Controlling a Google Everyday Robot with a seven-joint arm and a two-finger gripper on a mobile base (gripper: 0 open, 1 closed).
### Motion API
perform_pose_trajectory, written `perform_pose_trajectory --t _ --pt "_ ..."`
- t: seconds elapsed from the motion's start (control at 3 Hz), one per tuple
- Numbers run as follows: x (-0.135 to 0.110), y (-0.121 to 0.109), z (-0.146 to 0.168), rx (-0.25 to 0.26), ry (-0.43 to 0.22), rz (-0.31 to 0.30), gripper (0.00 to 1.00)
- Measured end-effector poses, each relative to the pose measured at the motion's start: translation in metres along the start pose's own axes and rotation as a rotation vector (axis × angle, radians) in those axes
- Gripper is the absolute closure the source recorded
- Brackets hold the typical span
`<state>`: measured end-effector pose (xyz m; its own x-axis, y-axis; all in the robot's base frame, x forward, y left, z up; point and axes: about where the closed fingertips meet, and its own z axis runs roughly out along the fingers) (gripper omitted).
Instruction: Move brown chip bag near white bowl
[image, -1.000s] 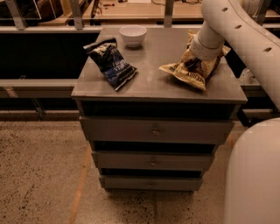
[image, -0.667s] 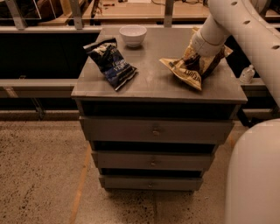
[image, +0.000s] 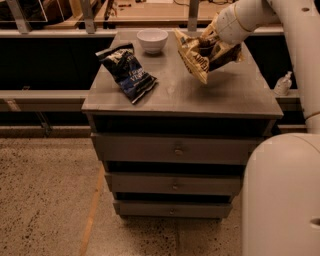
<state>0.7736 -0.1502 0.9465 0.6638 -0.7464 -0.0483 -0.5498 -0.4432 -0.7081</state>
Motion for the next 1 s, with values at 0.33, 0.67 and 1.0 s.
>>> perform_pose_trajectory --t 0.33,0.67,1.0 --pt "-0.007 -0.029 0.003 0.106 -0.072 0.08 0.91" --pt "-0.002 -0.06 0.016 0.215 -0.083 0.121 0.67" --pt "0.013 -0.079 0.032 0.261 -0.029 0.196 0.44"
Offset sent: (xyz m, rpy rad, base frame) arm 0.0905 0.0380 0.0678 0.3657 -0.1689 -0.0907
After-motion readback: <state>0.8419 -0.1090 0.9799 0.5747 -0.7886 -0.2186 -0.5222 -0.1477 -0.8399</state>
